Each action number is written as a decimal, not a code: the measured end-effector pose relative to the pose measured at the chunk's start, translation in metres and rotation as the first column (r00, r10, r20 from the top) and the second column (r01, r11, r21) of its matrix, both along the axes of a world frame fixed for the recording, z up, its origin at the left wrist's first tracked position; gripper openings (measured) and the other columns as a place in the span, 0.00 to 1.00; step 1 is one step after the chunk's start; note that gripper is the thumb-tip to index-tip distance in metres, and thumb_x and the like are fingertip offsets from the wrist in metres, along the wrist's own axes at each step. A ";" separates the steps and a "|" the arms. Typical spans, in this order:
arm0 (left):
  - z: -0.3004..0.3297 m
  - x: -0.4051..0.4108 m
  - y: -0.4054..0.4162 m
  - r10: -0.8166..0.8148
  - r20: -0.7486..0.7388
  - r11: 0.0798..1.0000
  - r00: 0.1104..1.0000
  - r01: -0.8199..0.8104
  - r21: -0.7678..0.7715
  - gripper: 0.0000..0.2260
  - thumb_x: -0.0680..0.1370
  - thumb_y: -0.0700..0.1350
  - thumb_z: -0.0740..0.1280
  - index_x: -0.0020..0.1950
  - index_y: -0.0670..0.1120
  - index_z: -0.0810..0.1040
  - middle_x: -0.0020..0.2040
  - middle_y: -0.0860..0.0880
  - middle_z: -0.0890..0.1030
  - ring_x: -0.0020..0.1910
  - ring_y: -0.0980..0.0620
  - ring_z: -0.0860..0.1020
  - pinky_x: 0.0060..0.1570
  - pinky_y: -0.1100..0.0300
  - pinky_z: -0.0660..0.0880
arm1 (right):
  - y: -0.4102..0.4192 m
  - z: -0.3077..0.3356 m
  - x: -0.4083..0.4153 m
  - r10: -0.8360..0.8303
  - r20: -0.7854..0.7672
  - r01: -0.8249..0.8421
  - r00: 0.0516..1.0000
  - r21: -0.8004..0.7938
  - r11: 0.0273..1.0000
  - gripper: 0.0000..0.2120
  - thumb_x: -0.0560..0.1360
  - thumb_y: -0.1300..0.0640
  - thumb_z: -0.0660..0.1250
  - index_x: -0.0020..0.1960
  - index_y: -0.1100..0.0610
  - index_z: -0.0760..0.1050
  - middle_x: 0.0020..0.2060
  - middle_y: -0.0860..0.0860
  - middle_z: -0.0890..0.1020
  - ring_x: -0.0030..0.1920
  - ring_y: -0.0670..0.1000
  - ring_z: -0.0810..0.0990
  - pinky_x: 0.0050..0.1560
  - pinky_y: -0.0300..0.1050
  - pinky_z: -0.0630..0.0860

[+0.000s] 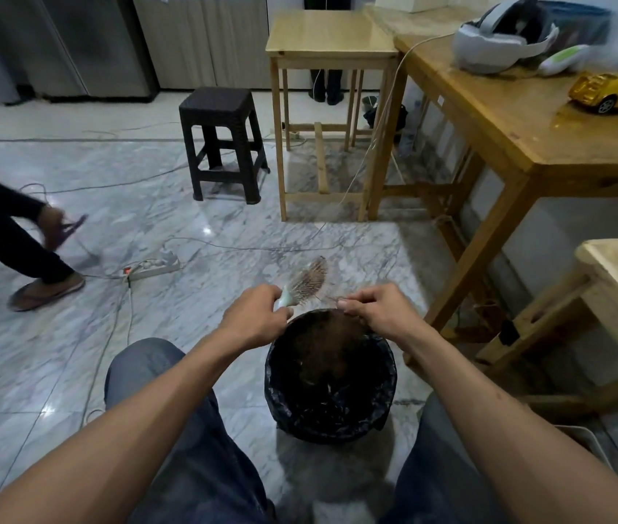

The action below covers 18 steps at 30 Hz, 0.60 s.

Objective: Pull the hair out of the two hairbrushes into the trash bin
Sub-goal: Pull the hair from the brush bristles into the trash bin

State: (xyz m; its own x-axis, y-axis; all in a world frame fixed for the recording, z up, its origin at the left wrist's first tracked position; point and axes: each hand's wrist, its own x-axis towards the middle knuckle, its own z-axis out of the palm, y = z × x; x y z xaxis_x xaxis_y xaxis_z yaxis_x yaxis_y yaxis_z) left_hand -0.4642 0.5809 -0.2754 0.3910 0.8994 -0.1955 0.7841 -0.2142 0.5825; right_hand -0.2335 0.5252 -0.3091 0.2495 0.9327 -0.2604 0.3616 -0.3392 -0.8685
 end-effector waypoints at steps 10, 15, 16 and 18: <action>0.007 -0.006 0.003 0.104 0.123 0.994 0.987 -0.106 0.004 0.13 0.81 0.50 0.64 0.38 0.48 0.70 0.38 0.42 0.80 0.31 0.47 0.74 0.33 0.54 0.69 | -0.014 -0.016 0.021 -0.014 0.119 0.030 0.993 -0.132 0.991 0.05 0.75 0.52 0.77 0.41 0.52 0.86 0.38 0.44 0.84 0.43 0.43 0.79 0.49 0.42 0.72; 0.008 0.001 -0.004 0.021 0.001 0.993 1.000 -0.021 0.115 0.14 0.81 0.49 0.63 0.40 0.42 0.69 0.33 0.46 0.72 0.33 0.44 0.71 0.32 0.52 0.62 | -0.010 0.001 0.004 0.129 0.055 -0.116 0.990 -0.200 0.973 0.24 0.76 0.52 0.70 0.71 0.51 0.74 0.57 0.48 0.80 0.44 0.48 0.80 0.34 0.38 0.73; 0.008 0.003 -0.006 -0.003 -0.022 0.991 1.000 0.006 0.135 0.13 0.81 0.49 0.63 0.42 0.41 0.70 0.34 0.46 0.73 0.35 0.43 0.72 0.33 0.52 0.64 | -0.008 0.005 0.000 0.102 0.003 -0.100 0.995 -0.169 0.980 0.26 0.76 0.51 0.69 0.73 0.50 0.72 0.59 0.48 0.79 0.42 0.48 0.80 0.33 0.39 0.74; 0.010 0.006 -0.009 -0.045 -0.049 0.984 0.998 0.053 0.171 0.12 0.81 0.49 0.63 0.43 0.42 0.70 0.34 0.46 0.72 0.36 0.43 0.72 0.34 0.51 0.65 | -0.004 0.009 -0.006 0.063 -0.069 -0.070 0.996 -0.099 0.993 0.28 0.75 0.47 0.71 0.73 0.50 0.72 0.63 0.49 0.78 0.40 0.48 0.80 0.33 0.42 0.74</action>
State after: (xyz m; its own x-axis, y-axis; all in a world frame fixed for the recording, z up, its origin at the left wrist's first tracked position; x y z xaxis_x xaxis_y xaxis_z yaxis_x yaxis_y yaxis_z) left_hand -0.4581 0.5721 -0.2659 0.4298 0.9011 -0.0577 0.7945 -0.3471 0.4984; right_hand -0.2394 0.5213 -0.3006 0.1671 0.9147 -0.3681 0.3292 -0.4037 -0.8536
